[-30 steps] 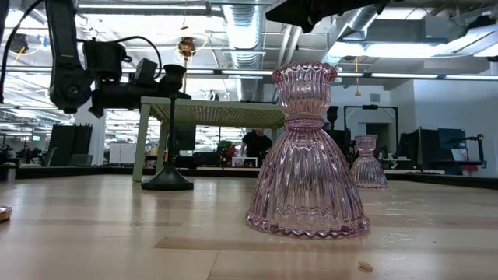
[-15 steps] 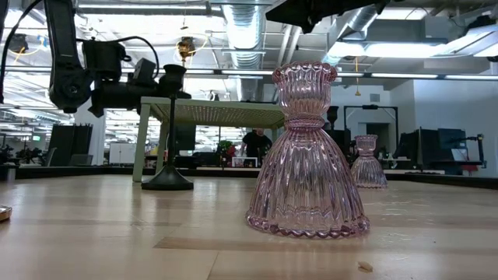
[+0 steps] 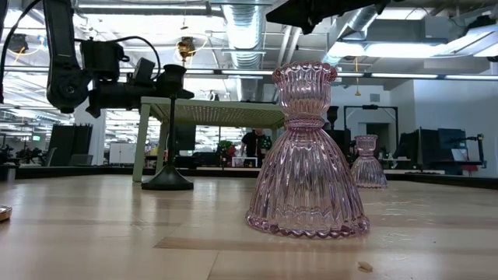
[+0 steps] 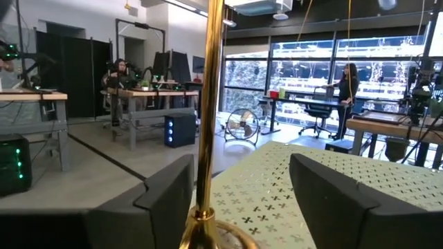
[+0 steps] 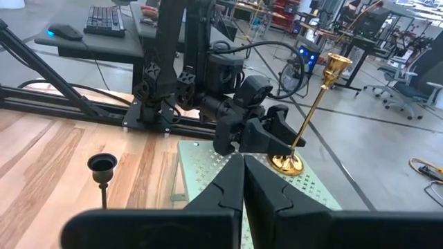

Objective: Pick & Place candle stick holders
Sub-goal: Put the top black candle holder on the shelf

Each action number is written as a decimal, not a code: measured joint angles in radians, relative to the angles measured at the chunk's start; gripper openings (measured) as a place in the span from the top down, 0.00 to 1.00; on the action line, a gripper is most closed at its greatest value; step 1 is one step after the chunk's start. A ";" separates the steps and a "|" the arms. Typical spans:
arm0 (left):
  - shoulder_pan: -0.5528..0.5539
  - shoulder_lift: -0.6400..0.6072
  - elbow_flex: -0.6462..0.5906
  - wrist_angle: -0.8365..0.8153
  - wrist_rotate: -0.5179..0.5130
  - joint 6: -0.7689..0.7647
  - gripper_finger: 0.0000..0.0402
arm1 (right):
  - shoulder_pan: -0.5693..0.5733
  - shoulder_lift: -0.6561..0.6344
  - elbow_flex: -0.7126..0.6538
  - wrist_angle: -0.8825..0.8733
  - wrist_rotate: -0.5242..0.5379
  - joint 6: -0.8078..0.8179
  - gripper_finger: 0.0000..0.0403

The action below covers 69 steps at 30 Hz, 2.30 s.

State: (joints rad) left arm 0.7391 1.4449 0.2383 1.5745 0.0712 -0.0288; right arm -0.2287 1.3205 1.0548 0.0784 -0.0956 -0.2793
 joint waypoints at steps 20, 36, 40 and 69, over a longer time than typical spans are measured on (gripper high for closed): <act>-0.071 -0.481 -0.234 -0.084 -0.008 -0.057 0.44 | -0.001 0.000 0.000 -0.019 0.000 -0.008 1.00; -0.230 -0.527 -0.234 -0.138 0.117 -0.242 0.65 | 0.028 -0.024 0.000 -0.063 0.000 0.000 1.00; -0.259 -0.526 -0.234 -0.143 0.118 -0.220 0.76 | 0.065 -0.072 0.001 -0.129 0.042 0.000 1.00; -0.380 -0.528 -0.233 -0.251 0.260 -0.080 0.99 | 0.203 -0.218 -0.074 -0.544 0.562 0.255 1.00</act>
State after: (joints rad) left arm 0.3595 0.9165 0.0055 1.3239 0.3309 -0.1085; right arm -0.0255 1.1023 0.9810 -0.4660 0.4661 -0.0240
